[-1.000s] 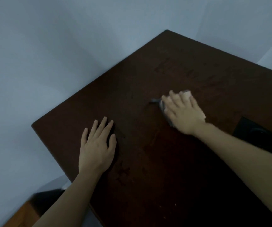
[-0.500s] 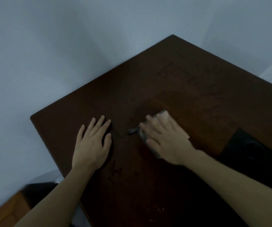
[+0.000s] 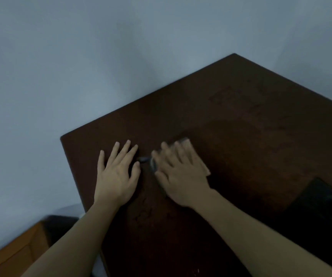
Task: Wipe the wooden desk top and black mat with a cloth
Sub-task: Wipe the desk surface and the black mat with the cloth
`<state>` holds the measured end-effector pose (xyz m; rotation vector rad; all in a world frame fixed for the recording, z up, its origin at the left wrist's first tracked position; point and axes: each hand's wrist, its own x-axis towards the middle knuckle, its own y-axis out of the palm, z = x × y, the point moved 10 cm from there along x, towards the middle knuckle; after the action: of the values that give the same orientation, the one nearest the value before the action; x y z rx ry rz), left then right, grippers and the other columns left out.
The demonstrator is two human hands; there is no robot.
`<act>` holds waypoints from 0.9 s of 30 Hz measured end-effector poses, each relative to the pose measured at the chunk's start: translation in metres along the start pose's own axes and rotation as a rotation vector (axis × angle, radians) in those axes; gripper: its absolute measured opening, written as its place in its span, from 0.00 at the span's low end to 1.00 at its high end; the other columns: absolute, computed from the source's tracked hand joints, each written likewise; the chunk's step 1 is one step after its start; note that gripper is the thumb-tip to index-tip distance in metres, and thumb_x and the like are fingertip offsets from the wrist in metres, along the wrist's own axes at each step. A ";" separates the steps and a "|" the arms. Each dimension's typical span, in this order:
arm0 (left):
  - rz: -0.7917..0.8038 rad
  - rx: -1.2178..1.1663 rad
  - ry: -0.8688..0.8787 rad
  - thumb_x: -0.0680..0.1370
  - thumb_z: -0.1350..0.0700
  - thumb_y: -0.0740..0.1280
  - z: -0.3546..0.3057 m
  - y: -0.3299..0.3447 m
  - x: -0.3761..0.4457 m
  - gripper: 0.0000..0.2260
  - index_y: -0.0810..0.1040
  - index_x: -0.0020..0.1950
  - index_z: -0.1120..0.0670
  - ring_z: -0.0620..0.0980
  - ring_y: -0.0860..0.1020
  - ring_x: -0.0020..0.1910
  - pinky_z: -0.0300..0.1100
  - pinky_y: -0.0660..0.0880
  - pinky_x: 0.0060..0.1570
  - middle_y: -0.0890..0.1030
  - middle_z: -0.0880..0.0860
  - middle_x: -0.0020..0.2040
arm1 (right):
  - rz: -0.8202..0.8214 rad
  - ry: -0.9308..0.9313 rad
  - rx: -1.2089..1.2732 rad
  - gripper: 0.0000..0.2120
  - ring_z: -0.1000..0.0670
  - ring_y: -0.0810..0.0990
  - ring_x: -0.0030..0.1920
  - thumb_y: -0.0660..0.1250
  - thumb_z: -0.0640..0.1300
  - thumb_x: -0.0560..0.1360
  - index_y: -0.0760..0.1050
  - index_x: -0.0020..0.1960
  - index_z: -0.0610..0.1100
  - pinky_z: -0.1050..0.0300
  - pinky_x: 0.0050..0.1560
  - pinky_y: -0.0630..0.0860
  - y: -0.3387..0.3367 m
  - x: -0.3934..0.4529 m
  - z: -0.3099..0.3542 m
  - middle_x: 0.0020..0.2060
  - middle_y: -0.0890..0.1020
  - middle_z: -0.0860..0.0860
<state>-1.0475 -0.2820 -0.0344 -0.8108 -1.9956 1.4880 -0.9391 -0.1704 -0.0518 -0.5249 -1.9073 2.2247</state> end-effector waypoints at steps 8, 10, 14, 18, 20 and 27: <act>0.064 -0.012 -0.046 0.79 0.36 0.40 0.005 0.005 0.003 0.31 0.55 0.81 0.42 0.43 0.43 0.80 0.54 0.36 0.78 0.52 0.43 0.82 | 0.079 0.116 -0.127 0.37 0.40 0.43 0.82 0.26 0.60 0.75 0.44 0.83 0.53 0.35 0.77 0.45 -0.002 0.009 -0.121 0.83 0.47 0.50; 0.076 -0.012 -0.050 0.79 0.36 0.39 0.006 0.006 0.004 0.31 0.54 0.82 0.42 0.43 0.42 0.80 0.54 0.35 0.78 0.50 0.43 0.82 | 0.072 0.289 -0.063 0.32 0.40 0.39 0.81 0.30 0.61 0.79 0.38 0.82 0.56 0.35 0.78 0.43 -0.011 0.022 -0.145 0.82 0.40 0.50; 0.101 -0.013 -0.033 0.77 0.35 0.37 0.007 0.006 0.004 0.33 0.54 0.82 0.42 0.44 0.42 0.81 0.55 0.38 0.78 0.49 0.42 0.82 | 0.053 0.307 0.020 0.28 0.39 0.38 0.81 0.37 0.60 0.84 0.36 0.82 0.56 0.36 0.78 0.40 -0.019 0.049 -0.093 0.82 0.39 0.49; 0.096 0.038 0.008 0.77 0.35 0.37 0.018 -0.003 0.016 0.33 0.58 0.80 0.40 0.45 0.51 0.81 0.55 0.47 0.77 0.55 0.43 0.82 | 0.066 0.027 -0.030 0.35 0.42 0.39 0.81 0.28 0.64 0.77 0.40 0.82 0.59 0.38 0.78 0.39 -0.008 0.035 -0.015 0.82 0.42 0.51; 0.076 0.066 0.028 0.77 0.36 0.37 0.032 -0.012 0.026 0.33 0.60 0.80 0.41 0.45 0.53 0.80 0.54 0.47 0.77 0.57 0.43 0.81 | 0.072 -0.111 -0.054 0.30 0.44 0.38 0.81 0.31 0.64 0.81 0.42 0.82 0.60 0.40 0.79 0.38 -0.002 0.015 -0.004 0.82 0.42 0.54; 0.101 0.086 0.156 0.79 0.36 0.39 0.090 -0.021 0.079 0.31 0.57 0.81 0.42 0.45 0.48 0.81 0.48 0.42 0.79 0.55 0.44 0.82 | 0.098 0.181 -0.123 0.32 0.41 0.41 0.81 0.28 0.62 0.77 0.31 0.80 0.58 0.38 0.78 0.45 -0.020 0.064 -0.103 0.82 0.40 0.50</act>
<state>-1.1687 -0.2882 -0.0335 -0.9727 -1.7887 1.5064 -0.9627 -0.0495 -0.0551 -0.8258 -1.9708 2.0444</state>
